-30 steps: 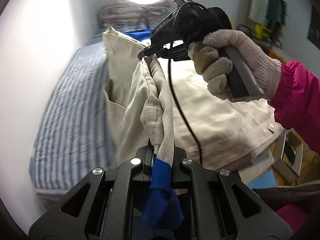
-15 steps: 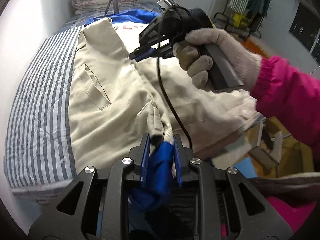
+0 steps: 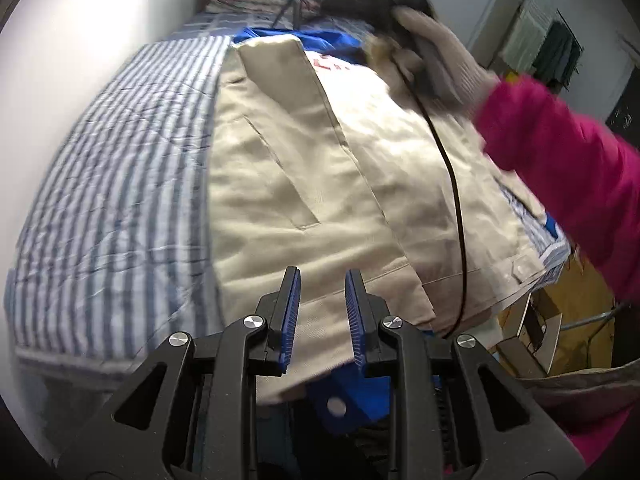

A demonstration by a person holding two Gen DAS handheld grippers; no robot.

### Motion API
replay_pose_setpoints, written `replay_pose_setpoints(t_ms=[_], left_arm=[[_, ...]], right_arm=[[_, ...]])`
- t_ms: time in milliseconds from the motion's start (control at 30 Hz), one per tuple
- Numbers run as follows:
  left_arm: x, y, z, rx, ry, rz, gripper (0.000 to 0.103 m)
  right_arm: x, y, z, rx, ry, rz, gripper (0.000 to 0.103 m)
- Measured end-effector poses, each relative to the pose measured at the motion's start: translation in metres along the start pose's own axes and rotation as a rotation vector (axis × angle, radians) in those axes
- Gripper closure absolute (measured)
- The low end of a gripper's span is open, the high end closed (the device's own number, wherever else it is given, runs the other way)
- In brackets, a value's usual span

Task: Fold large clothes
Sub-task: 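Release the jacket with both tools and lift them away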

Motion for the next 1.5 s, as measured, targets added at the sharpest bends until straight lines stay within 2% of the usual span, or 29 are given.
replay_pose_setpoints(t_ms=[67,100,133,167,200,267,367,433,567,633,767,933,1033,1100,1133,1267,1500], left_arm=[[0.015,0.003,-0.006,0.032,0.008,0.026,0.081],[0.022,0.005,-0.008,0.046,0.009,0.040,0.081],[0.026,0.008,-0.009,0.054,0.009,0.049,0.081],[0.031,0.011,-0.010,0.062,0.010,0.060,0.081],[0.036,0.014,-0.011,0.064,0.012,0.071,0.081],[0.044,0.020,-0.010,0.065,0.015,0.085,0.081],[0.050,0.025,-0.009,0.068,0.022,0.097,0.081],[0.049,0.025,-0.009,0.073,0.027,0.098,0.081],[0.044,0.024,-0.007,0.062,0.038,0.095,0.081],[0.034,0.019,-0.006,0.053,0.051,0.073,0.081],[0.008,0.008,0.001,0.034,0.043,0.006,0.081],[-0.033,-0.004,0.028,-0.030,0.026,-0.086,0.081],[-0.060,-0.014,0.043,-0.043,0.015,-0.137,0.081],[-0.079,-0.024,0.050,-0.028,0.000,-0.178,0.081],[-0.086,-0.030,0.053,-0.021,-0.007,-0.195,0.081],[-0.114,-0.054,0.059,-0.017,0.004,-0.264,0.081],[-0.122,-0.072,0.041,0.037,0.043,-0.274,0.081]], right_arm=[[0.007,-0.002,0.002,-0.013,0.003,0.019,0.041],[0.017,-0.002,0.007,-0.032,0.006,0.040,0.073],[0.024,-0.001,0.009,-0.051,0.014,0.057,0.094],[0.032,0.002,0.011,-0.090,0.050,0.094,0.099],[0.033,0.002,0.011,-0.133,0.098,0.089,0.100],[0.035,0.001,0.001,-0.178,0.151,0.079,0.101],[0.046,0.006,-0.044,-0.115,0.290,0.130,0.101],[0.046,0.009,-0.052,-0.115,0.278,0.143,0.101],[0.020,0.004,-0.035,-0.139,0.173,0.114,0.098],[0.002,0.002,-0.028,-0.168,0.179,0.086,0.098],[-0.043,0.010,-0.013,-0.179,0.169,0.027,0.098],[-0.105,0.029,0.016,-0.160,0.140,-0.072,0.098],[-0.157,0.049,0.041,-0.183,0.148,-0.144,0.097],[-0.192,0.062,0.059,-0.210,0.162,-0.192,0.083],[-0.205,0.066,0.065,-0.220,0.168,-0.212,0.079],[-0.271,0.083,0.094,-0.250,0.196,-0.315,0.077],[-0.341,0.119,0.105,-0.253,0.280,-0.403,0.073]])
Point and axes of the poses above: each gripper's, at about its wrist camera, not at the fingertips, and x roughly the way its jaws point, z to its left, y to its underside, the point moved 10 cm from there along x, roughly the way its jaws point, and after that the axes turned 3 degrees about x, right-handed, at the moved point
